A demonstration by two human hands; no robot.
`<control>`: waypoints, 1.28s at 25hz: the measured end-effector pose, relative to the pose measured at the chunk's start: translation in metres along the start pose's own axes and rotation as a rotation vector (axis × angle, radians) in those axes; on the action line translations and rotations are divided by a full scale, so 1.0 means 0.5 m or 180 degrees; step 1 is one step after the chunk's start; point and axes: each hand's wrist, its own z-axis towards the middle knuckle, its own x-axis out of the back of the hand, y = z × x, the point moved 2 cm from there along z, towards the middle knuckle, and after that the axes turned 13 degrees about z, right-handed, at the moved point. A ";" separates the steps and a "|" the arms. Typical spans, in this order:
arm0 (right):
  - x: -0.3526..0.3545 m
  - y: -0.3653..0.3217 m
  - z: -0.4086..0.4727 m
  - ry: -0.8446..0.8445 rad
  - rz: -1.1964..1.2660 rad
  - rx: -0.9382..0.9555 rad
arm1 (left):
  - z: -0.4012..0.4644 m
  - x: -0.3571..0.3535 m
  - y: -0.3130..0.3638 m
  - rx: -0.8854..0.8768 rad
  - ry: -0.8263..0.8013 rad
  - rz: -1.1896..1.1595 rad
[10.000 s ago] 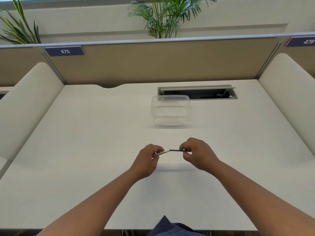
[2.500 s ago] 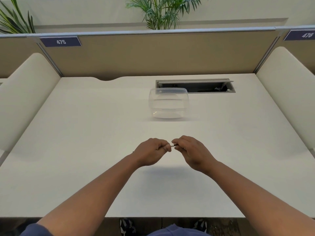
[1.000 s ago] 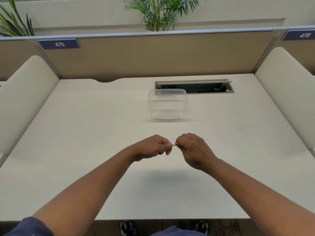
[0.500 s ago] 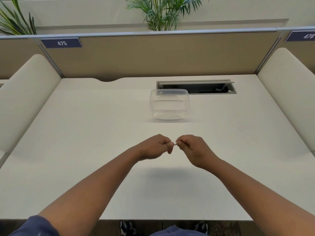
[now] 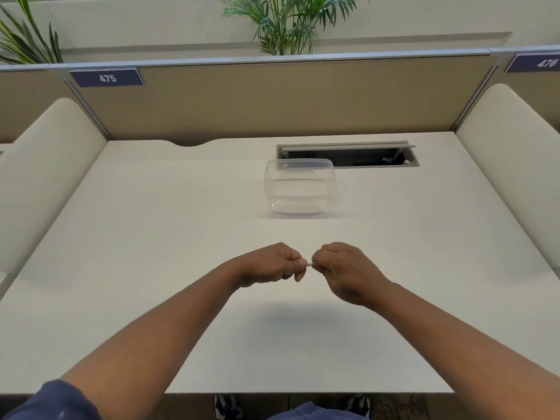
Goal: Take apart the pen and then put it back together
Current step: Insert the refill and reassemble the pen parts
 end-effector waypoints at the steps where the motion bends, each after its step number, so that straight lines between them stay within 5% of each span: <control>1: -0.001 0.000 0.004 -0.0072 0.0544 -0.0590 | 0.001 -0.005 0.005 0.0022 0.0231 0.0227; 4: 0.013 0.002 0.015 -0.0399 0.2605 -0.2516 | 0.004 -0.018 0.020 0.0062 0.0891 0.1744; 6: 0.023 0.002 0.017 -0.0796 0.2671 -0.2872 | 0.005 -0.025 0.025 0.0015 0.1011 0.2352; 8: 0.025 0.001 0.018 -0.0836 0.1936 -0.2383 | 0.009 -0.018 0.017 0.0076 0.0777 0.1975; 12: 0.016 0.007 0.006 0.0177 0.1320 -0.1157 | 0.012 0.005 -0.001 0.0065 0.0265 0.0153; 21: 0.013 0.011 -0.009 0.0801 0.0816 0.0249 | 0.003 0.014 0.004 -0.0013 -0.0447 -0.0740; 28: 0.016 0.003 -0.014 0.0771 0.0284 0.0401 | -0.003 0.005 0.014 -0.0058 -0.0152 -0.0369; 32: 0.012 -0.003 -0.012 0.0567 0.1033 -0.0753 | -0.004 -0.003 0.026 0.0005 0.0365 0.0356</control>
